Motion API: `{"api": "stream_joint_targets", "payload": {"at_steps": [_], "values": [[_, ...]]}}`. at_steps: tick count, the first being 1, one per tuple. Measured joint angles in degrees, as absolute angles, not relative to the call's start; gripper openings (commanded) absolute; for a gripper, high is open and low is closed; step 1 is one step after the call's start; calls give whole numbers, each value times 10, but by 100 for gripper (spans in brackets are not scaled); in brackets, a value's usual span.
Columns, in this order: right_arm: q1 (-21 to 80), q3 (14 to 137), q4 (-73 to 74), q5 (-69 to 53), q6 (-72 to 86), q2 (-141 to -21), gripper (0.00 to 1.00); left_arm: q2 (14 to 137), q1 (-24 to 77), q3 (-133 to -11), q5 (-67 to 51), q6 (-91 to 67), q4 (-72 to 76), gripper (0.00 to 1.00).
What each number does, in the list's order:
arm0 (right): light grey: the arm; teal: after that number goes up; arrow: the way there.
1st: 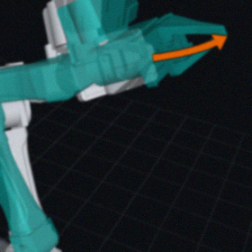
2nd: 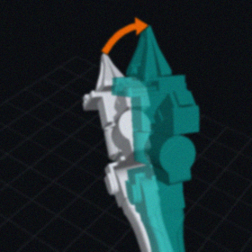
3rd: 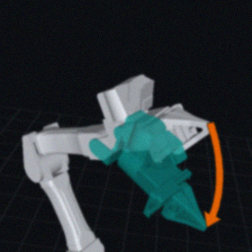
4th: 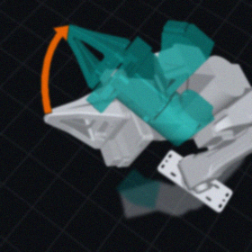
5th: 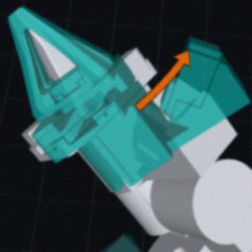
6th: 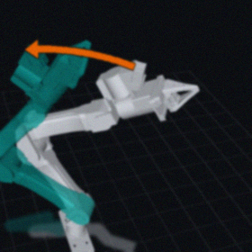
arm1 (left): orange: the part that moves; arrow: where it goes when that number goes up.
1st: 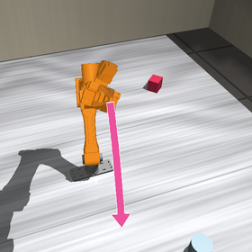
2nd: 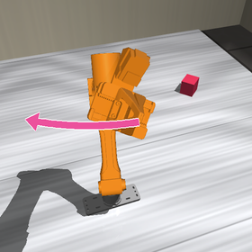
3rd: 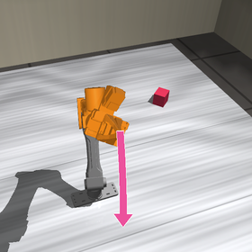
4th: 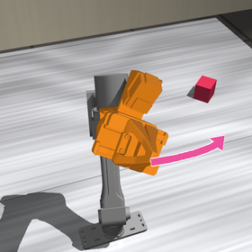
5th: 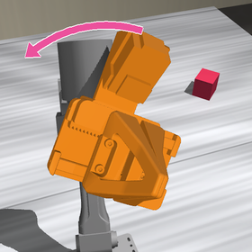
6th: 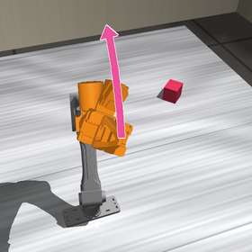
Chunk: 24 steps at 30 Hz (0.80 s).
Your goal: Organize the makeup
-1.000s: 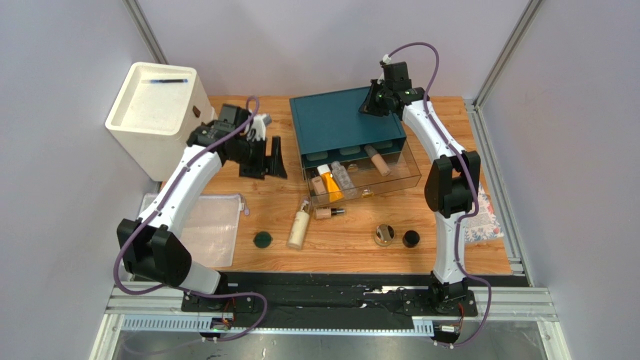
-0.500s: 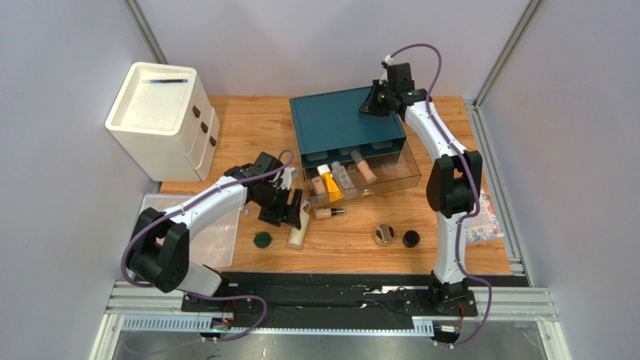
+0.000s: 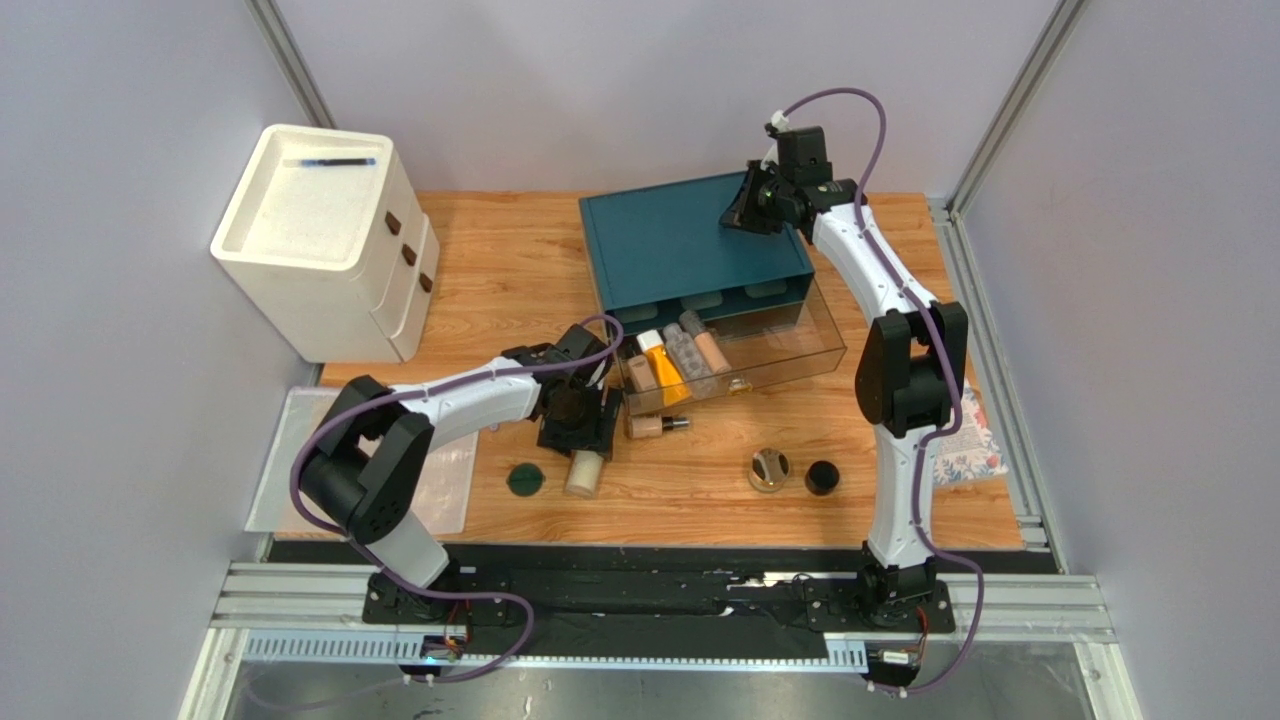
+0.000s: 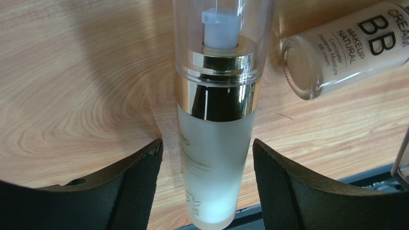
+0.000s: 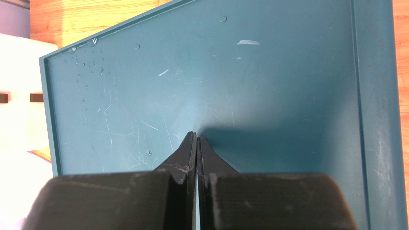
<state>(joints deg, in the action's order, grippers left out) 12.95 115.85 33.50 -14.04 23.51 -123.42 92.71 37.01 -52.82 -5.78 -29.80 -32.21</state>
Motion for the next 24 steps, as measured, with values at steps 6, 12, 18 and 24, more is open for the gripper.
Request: {"api": "stream_joint_targets", "payload": {"at_steps": [6, 12, 18, 24], "values": [[129, 1158, 338, -140, 226, -1232, 0, 932, 385, -530, -13, -333, -318, 47], [129, 1158, 340, -141, 222, -1232, 0, 940, 389, -543, 10, -347, -320, 0], [129, 1158, 340, -141, 221, -1232, 0, 930, 389, -549, 35, -350, -350, 0], [129, 1158, 347, -141, 215, -1230, 0, 822, 379, -618, 80, -360, -470, 0]]}}
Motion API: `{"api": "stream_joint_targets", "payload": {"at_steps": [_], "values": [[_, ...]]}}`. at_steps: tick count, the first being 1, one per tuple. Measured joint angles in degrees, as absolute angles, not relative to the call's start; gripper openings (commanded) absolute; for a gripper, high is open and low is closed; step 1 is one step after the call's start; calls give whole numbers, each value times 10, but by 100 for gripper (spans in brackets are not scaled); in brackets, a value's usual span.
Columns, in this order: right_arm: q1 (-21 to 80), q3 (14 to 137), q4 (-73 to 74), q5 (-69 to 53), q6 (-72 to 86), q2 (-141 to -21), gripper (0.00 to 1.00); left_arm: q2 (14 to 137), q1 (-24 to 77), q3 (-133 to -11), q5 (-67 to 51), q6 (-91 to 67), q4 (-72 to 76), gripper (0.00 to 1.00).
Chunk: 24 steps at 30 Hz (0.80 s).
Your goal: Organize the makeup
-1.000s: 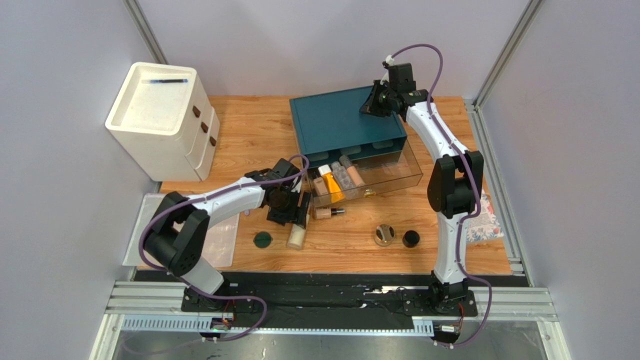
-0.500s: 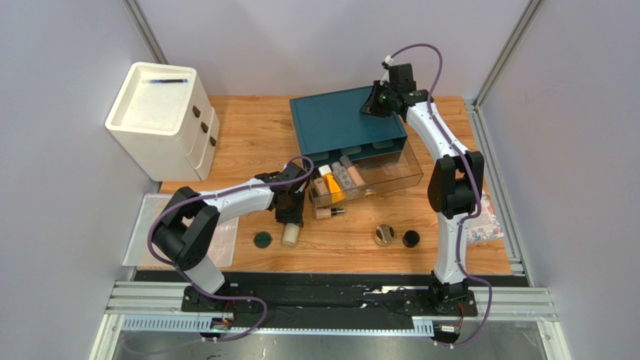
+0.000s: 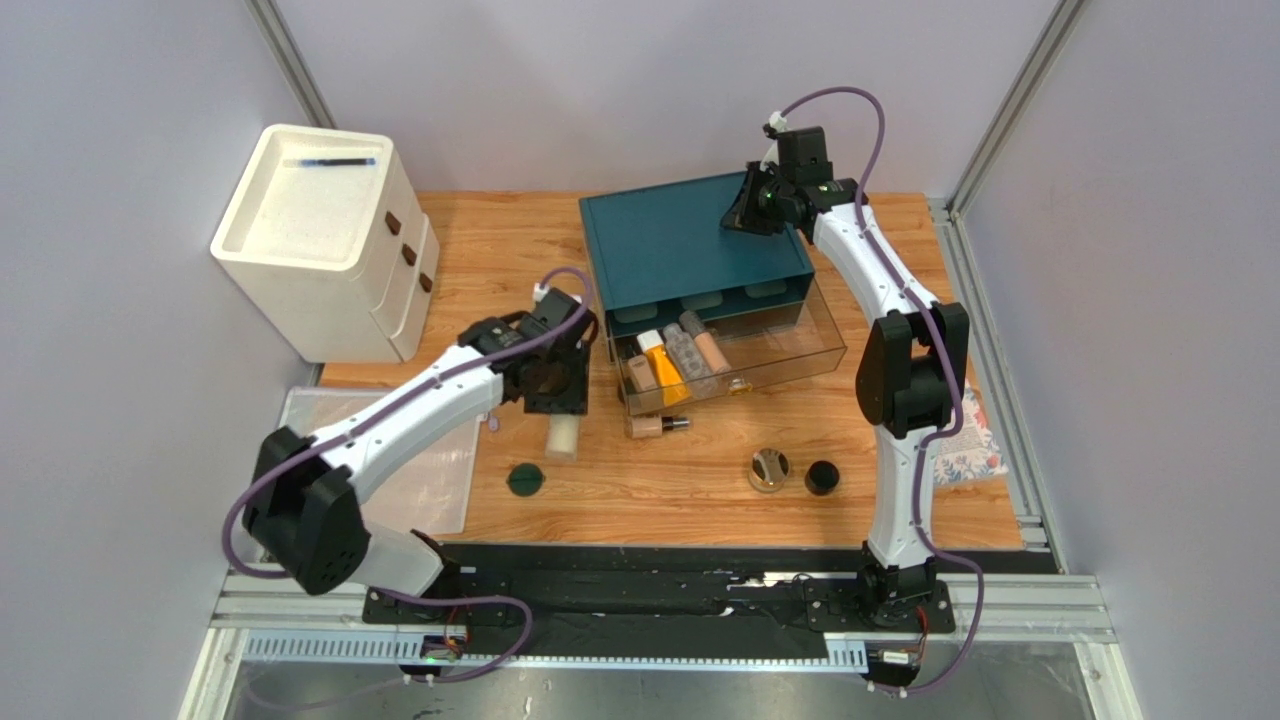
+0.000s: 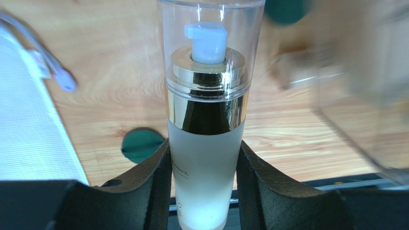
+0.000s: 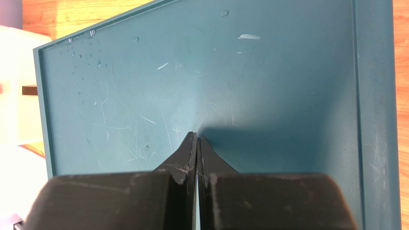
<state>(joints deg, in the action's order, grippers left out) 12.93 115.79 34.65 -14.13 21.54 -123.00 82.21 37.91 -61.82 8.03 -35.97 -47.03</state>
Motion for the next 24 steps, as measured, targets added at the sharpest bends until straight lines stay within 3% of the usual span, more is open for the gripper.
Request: {"api": "stream_joint_targets", "payload": {"at_steps": [5, 10, 24], "values": [[128, 1158, 347, -146, 214, -1230, 0, 776, 374, -747, 88, -361, -513, 0], [126, 1158, 349, -154, 214, -1230, 0, 796, 374, -849, 25, -355, -502, 0], [118, 1148, 344, -187, 227, -1228, 0, 1125, 413, -1151, -119, -265, -458, 0]]}}
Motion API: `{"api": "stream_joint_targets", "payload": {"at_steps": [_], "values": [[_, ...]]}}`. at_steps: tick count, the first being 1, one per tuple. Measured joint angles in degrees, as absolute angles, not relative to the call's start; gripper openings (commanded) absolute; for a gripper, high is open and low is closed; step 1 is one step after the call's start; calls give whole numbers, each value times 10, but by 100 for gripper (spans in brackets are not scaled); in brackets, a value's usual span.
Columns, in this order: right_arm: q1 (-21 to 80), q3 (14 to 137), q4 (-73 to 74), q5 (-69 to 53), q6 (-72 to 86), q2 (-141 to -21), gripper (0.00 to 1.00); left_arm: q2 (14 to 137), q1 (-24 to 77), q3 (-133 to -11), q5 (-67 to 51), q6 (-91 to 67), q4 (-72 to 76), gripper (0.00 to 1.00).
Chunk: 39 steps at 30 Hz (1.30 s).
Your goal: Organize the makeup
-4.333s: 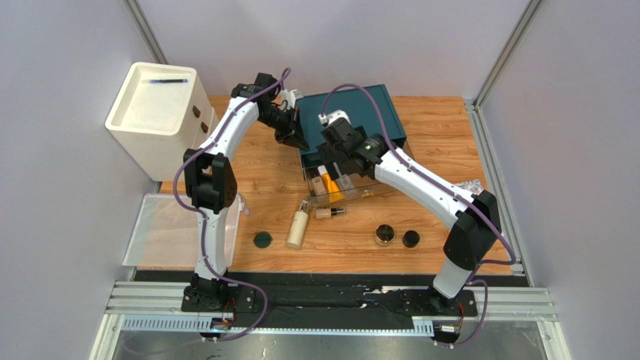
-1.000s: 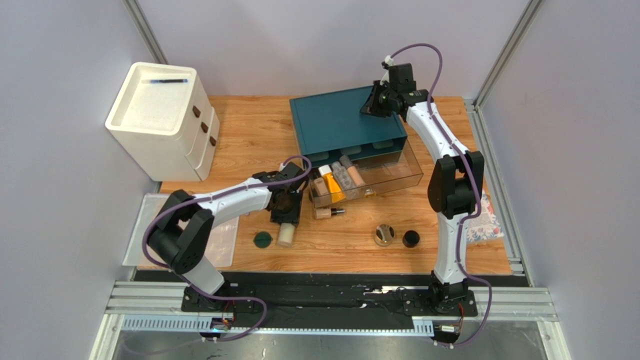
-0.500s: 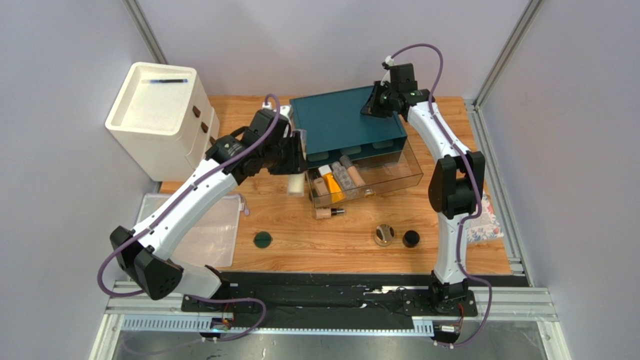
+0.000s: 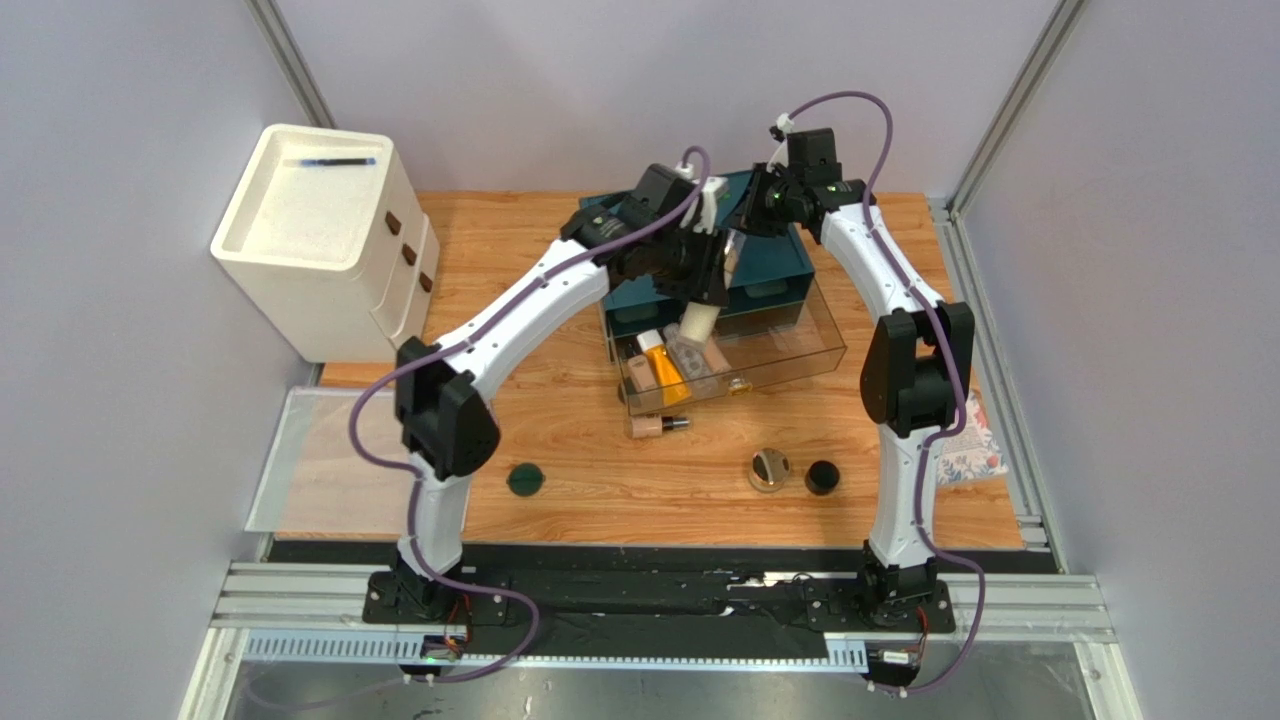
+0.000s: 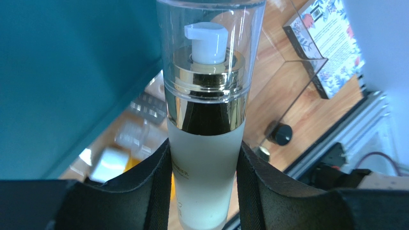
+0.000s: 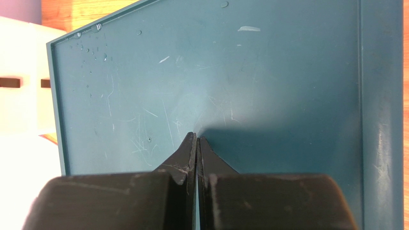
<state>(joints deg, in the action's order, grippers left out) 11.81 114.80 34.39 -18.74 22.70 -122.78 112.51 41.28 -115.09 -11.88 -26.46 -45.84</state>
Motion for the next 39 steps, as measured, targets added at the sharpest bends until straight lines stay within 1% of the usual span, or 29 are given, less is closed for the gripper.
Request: {"api": "stream_joint_targets", "payload": {"at_steps": [2, 4, 6, 10, 11, 13, 15, 17, 20, 21, 22, 24, 25, 26, 27, 28, 29, 31, 32, 39], "values": [[117, 1148, 344, -192, 229, -1228, 0, 1178, 425, -1229, -115, -223, -484, 0], [117, 1148, 345, -194, 230, -1228, 0, 1209, 438, -1273, -108, -191, -500, 0], [116, 1148, 345, -196, 231, -1228, 0, 1226, 449, -1298, -104, -171, -516, 0], [115, 1148, 346, -197, 231, -1228, 0, 1241, 463, -1310, -102, -156, -528, 1], [114, 1148, 346, -198, 231, -1228, 0, 1246, 466, -1310, -102, -153, -528, 3], [114, 1148, 347, -200, 231, -1228, 0, 1257, 471, -1312, -102, -146, -530, 10], [114, 1148, 347, -201, 231, -1228, 0, 1270, 474, -1318, -102, -140, -531, 14], [113, 1148, 347, -201, 231, -1228, 0, 1287, 476, -1328, -102, -135, -534, 15], [112, 1148, 347, -201, 231, -1228, 0, 1316, 477, -1351, -106, -129, -541, 25], [111, 1148, 347, -202, 231, -1228, 0, 1326, 477, -1360, -109, -128, -544, 34], [111, 1148, 347, -203, 231, -1228, 0, 1334, 477, -1370, -111, -128, -548, 38], [110, 1148, 348, -203, 231, -1228, 0, 1345, 478, -1386, -114, -126, -555, 44], [110, 1148, 348, -204, 231, -1228, 0, 1347, 479, -1391, -115, -126, -557, 50], [110, 1148, 349, -204, 231, -1228, 0, 1347, 479, -1394, -115, -126, -557, 51], [110, 1148, 349, -204, 231, -1228, 0, 1347, 480, -1397, -115, -125, -557, 60], [110, 1148, 349, -204, 231, -1228, 0, 1347, 481, -1402, -115, -124, -557, 64], [110, 1148, 349, -204, 231, -1228, 0, 1347, 481, -1404, -114, -123, -557, 74], [110, 1152, 354, -204, 230, -1229, 0, 1347, 481, -1407, -113, -121, -555, 80], [110, 1154, 356, -204, 230, -1230, 0, 1346, 482, -1409, -109, -122, -554, 85], [110, 1167, 374, -203, 227, -1235, 0, 1335, 483, -1410, -80, -116, -564, 88]]}}
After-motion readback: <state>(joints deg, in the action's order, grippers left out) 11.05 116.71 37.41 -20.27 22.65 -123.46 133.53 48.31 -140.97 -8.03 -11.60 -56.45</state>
